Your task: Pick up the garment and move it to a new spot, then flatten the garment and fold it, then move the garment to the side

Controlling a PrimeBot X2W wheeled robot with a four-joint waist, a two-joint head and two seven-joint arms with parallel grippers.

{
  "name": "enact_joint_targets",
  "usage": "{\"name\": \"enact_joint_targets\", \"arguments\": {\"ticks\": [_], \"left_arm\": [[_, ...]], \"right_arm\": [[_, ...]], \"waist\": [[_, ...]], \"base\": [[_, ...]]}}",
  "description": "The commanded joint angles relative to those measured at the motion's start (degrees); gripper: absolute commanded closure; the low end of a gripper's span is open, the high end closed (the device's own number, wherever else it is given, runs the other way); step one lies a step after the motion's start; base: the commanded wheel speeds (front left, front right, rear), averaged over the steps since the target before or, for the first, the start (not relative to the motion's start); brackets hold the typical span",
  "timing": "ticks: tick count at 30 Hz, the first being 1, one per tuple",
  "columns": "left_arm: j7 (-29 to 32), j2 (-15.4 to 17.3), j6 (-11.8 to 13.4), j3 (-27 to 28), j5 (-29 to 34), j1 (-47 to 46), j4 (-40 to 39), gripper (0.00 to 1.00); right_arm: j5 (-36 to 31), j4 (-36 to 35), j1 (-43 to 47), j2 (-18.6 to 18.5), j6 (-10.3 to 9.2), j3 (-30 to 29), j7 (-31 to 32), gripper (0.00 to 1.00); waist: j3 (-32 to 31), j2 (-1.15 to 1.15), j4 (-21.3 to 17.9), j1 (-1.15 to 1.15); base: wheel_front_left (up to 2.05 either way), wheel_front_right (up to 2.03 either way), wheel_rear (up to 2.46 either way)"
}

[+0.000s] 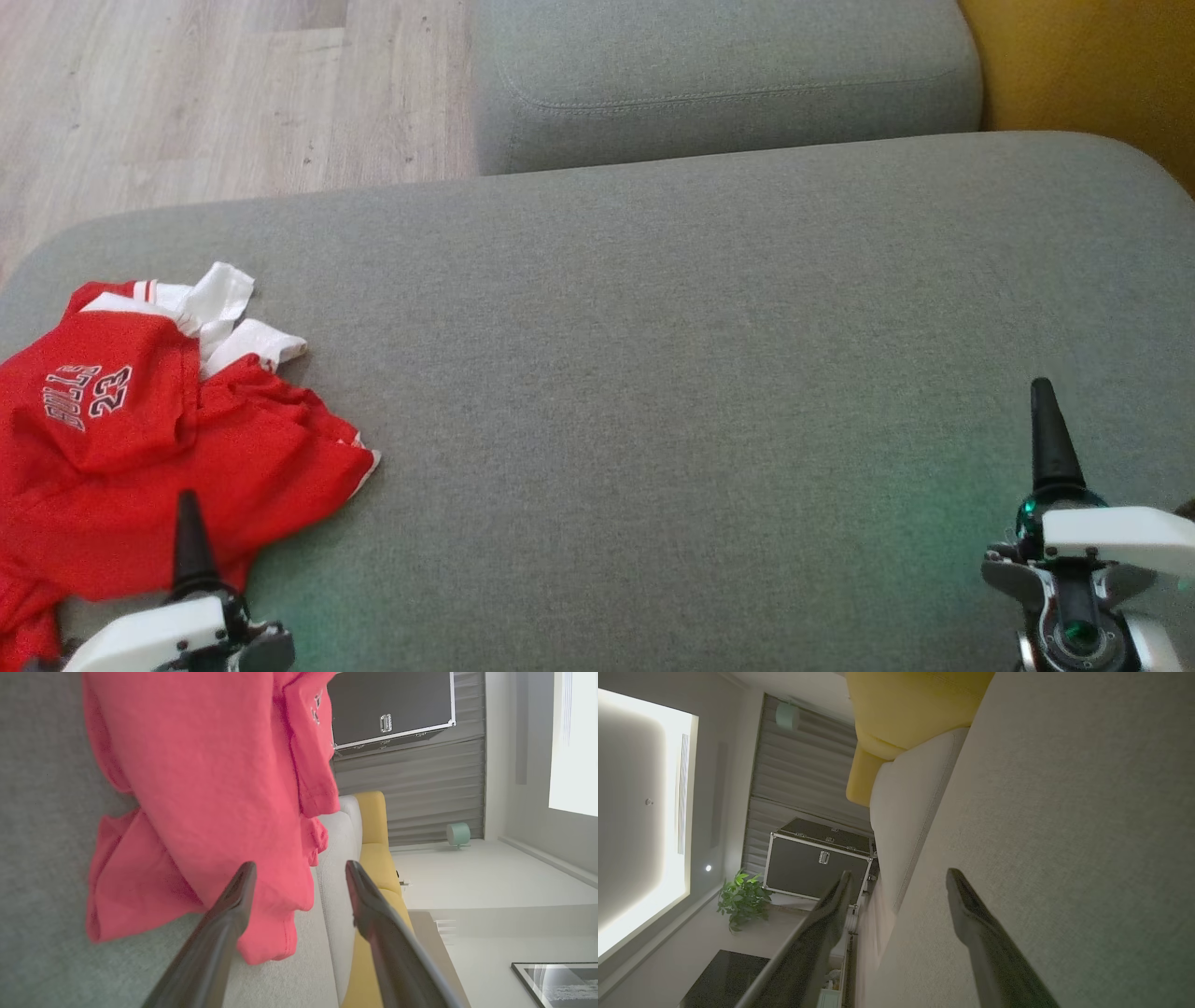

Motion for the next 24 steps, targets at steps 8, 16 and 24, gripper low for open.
{"name": "enact_joint_targets", "arguments": {"ticks": [8,16,24], "left_arm": [[-1.9,0.6,0.5,1.9,7.3,-2.8,-4.9,0.0],[-3.2,0.6,1.7,0.4,15.8,-2.9,-9.4,0.0],[-4.5,0.7,2.3,-2.9,26.9,-2.1,-13.2,0.0]], "right_arm": [[-9.9,-5.3,-2.5,-0.4,-0.01,1.2,-1.8,0.0],[-19.0,-8.0,-2.5,-0.4,-0.02,2.9,-3.2,0.0],[-28.1,-9.3,-2.6,-0.4,-0.02,4.8,-4.5,0.0]], "waist": [[0.1,0.0,-0.1,0.0],[0.4,0.0,-0.5,0.0],[0.5,0.0,-0.9,0.0]], "base": [[0.0,0.0,0.0],[0.0,0.0,0.0],[0.0,0.0,0.0]]}}
